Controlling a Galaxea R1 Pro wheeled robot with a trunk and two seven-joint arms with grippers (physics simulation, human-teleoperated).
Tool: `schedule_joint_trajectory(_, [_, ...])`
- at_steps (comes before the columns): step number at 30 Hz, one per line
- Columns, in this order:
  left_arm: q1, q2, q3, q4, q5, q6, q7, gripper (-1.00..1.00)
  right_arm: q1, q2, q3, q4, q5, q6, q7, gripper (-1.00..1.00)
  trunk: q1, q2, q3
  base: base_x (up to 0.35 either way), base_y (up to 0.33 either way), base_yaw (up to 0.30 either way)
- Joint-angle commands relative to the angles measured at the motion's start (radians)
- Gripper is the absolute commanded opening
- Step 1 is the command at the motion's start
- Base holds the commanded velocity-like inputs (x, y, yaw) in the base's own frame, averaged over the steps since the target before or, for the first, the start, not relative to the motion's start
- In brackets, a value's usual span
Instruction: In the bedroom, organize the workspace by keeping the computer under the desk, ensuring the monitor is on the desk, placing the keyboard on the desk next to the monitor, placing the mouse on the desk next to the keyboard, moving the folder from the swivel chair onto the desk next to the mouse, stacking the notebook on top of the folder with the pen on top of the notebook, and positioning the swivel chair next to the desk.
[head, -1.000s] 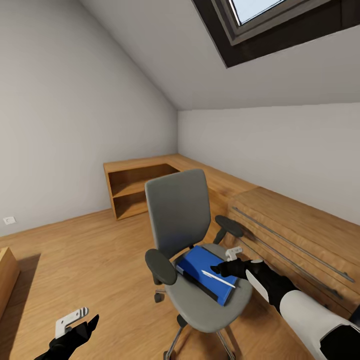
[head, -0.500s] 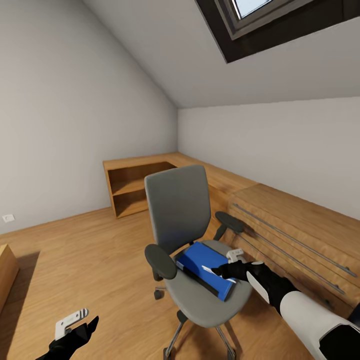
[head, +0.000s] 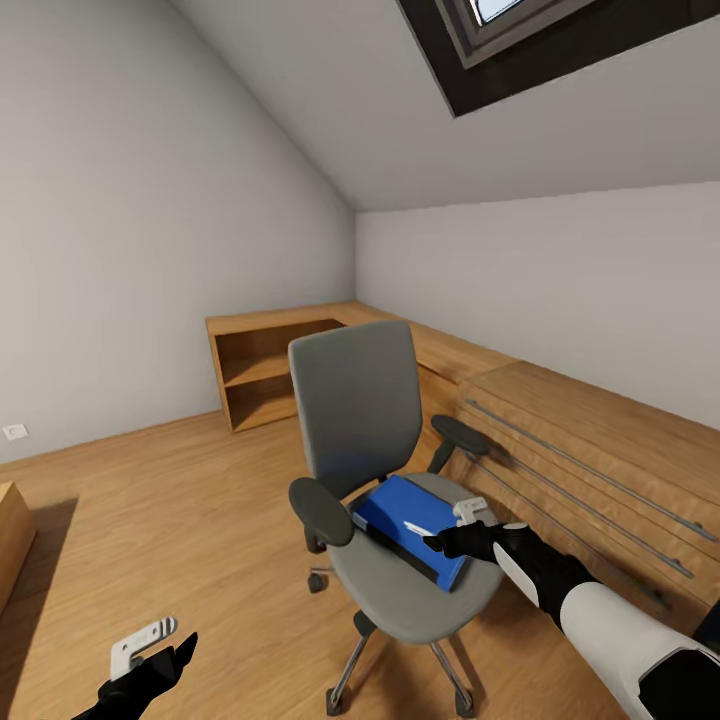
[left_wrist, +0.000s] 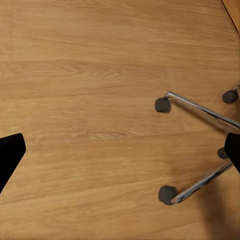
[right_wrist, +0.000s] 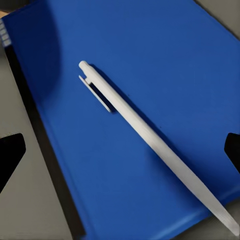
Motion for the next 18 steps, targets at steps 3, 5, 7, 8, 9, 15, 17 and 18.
schedule_joint_trajectory(3, [0.000,0.000,-0.002,-0.002,0.009,0.005,0.006,1.00,-0.001,0.000,0.004,-0.002,-0.007,0.006,0.001,1.00,0.008,-0.015,-0.007,0.000,0.000,0.000])
schedule_joint_trajectory(5, [0.000,-0.001,-0.002,-0.002,0.010,0.005,0.006,1.00,-0.001,-0.001,0.004,-0.003,-0.007,0.006,0.001,1.00,0.008,-0.015,-0.007,0.000,0.000,0.000])
schedule_joint_trajectory(7, [0.000,-0.001,-0.002,-0.001,0.010,0.007,0.006,1.00,-0.001,-0.001,0.004,-0.003,-0.007,0.006,0.002,1.00,0.008,-0.015,-0.007,0.000,0.000,0.000])
schedule_joint_trajectory(8, [0.000,-0.001,-0.002,0.002,0.010,0.007,0.006,1.00,-0.001,-0.001,0.004,-0.003,-0.007,0.006,0.002,1.00,0.008,-0.015,-0.007,0.000,0.000,0.000])
schedule_joint_trajectory(9, [0.000,0.000,-0.002,0.004,0.010,0.007,0.006,1.00,-0.001,-0.001,0.004,-0.003,-0.007,0.006,0.002,1.00,0.008,-0.015,-0.007,0.000,0.000,0.000])
schedule_joint_trajectory(15, [0.000,0.001,-0.002,0.034,0.010,0.005,0.005,1.00,-0.001,0.000,0.004,-0.002,-0.005,0.006,0.001,1.00,0.008,-0.015,-0.007,0.007,-0.004,0.000])
schedule_joint_trajectory(17, [0.000,0.001,-0.002,0.039,0.010,0.005,0.005,1.00,-0.001,0.000,0.005,-0.002,-0.004,0.007,0.001,1.00,0.008,-0.015,-0.007,0.124,-0.090,0.000])
schedule_joint_trajectory(18, [0.000,0.001,-0.002,0.040,0.010,0.005,0.005,1.00,-0.001,0.000,0.005,-0.002,-0.004,0.007,0.001,1.00,0.008,-0.015,-0.007,0.181,-0.140,0.000])
